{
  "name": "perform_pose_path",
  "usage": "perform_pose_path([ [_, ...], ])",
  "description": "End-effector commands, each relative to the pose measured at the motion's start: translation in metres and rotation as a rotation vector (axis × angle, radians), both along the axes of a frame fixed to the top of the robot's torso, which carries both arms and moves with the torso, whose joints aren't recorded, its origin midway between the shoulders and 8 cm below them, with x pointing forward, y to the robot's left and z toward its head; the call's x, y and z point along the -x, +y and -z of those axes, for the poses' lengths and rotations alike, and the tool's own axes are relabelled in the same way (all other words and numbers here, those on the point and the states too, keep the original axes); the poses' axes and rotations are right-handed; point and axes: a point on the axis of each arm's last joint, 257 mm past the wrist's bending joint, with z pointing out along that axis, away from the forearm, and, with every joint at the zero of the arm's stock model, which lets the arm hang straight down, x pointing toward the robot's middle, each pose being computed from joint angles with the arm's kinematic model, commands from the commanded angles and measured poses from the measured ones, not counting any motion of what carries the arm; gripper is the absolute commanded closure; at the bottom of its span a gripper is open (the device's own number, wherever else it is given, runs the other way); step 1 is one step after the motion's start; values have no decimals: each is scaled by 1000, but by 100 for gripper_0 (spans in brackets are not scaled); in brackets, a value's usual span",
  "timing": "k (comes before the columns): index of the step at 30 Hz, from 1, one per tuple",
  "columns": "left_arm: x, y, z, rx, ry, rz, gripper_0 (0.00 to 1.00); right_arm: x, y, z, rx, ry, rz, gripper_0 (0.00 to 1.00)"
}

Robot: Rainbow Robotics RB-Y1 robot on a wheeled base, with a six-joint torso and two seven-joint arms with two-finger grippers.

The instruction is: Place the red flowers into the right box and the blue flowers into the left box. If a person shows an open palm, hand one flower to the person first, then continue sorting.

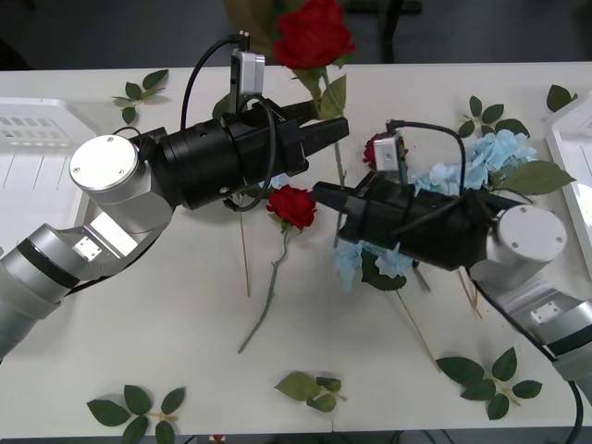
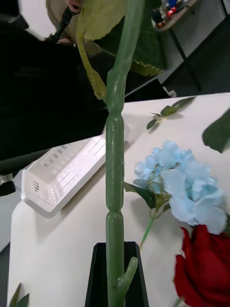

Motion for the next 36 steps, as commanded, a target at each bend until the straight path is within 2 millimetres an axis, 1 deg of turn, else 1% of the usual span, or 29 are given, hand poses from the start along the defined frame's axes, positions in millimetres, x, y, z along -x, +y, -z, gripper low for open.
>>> perform_pose_path([
  [1,11,-13,-27,-7,-89,37,0,-34,-55,-31,9,27,46,100],
  [2,11,-12,-27,-7,-88,36,0,-38,-70,-33,15,59,50,100],
  [3,11,-12,-27,-7,-88,36,0,-41,-78,-34,17,74,56,100],
  [4,11,-13,-27,-8,-89,36,0,-47,-102,-37,25,113,68,100],
  [5,12,-13,-27,-5,-88,37,0,-48,-109,-38,29,127,73,100],
  [8,13,-14,-27,-6,-89,41,0,-57,-163,-36,67,230,118,100],
  [10,12,-13,-26,-8,-88,40,0,-59,-198,-32,102,288,153,100],
  [12,13,-14,-26,-7,-86,43,0,-59,-247,-27,176,346,211,100],
  [13,13,-13,-26,-8,-87,41,0,-56,-276,-23,230,377,243,100],
  [14,12,-12,-25,-10,-87,39,0,-53,-298,-23,266,396,268,100],
  [15,11,-9,-24,-18,-88,36,0,-49,-328,-21,322,426,306,100],
  [16,10,-8,-23,-26,-89,35,0,-45,-351,-21,360,447,338,100],
  [17,9,-6,-23,-30,-92,32,0,-44,-358,-21,372,451,350,100],
  [18,7,2,-18,-54,-91,25,0,-39,-396,-23,428,477,412,100],
  [20,6,12,-3,-94,-65,26,0,-33,-433,-26,497,495,481,100],
  [21,8,18,12,-139,-47,35,0,-30,-454,-26,539,506,525,100],
  [22,10,25,27,-165,11,39,0,-30,-471,-27,574,508,567,100],
  [24,11,38,50,-219,77,36,0,-30,-499,-29,630,504,640,100],
  [25,10,51,63,-258,111,25,0,-27,-519,-29,670,507,688,100],
  [26,9,63,73,-291,129,14,0,-26,-533,-29,697,508,725,100],
  [27,7,72,78,-310,142,3,0,-25,-542,-30,717,507,748,100],
  [29,6,108,103,-402,210,-24,0,-20,-580,-31,811,508,845,100],
  [30,6,117,109,-422,227,-28,0,-19,-588,-31,832,507,867,100],
  [31,6,137,124,-478,269,-33,0,-15,-606,-29,886,511,912,100],
  [32,6,149,132,-509,298,-37,0,-11,-617,-24,911,520,938,100],
  [33,6,156,138,-530,317,-38,0,-11,-621,-21,923,521,952,100],
  [34,6,156,138,-530,317,-38,0,-11,-621,-21,923,521,952,100],
  [35,1,183,156,-616,372,-59,0,-8,-637,-6,973,528,996,100],
  [36,-1,189,158,-634,381,-65,0,-7,-639,-2,981,531,999,100],
])
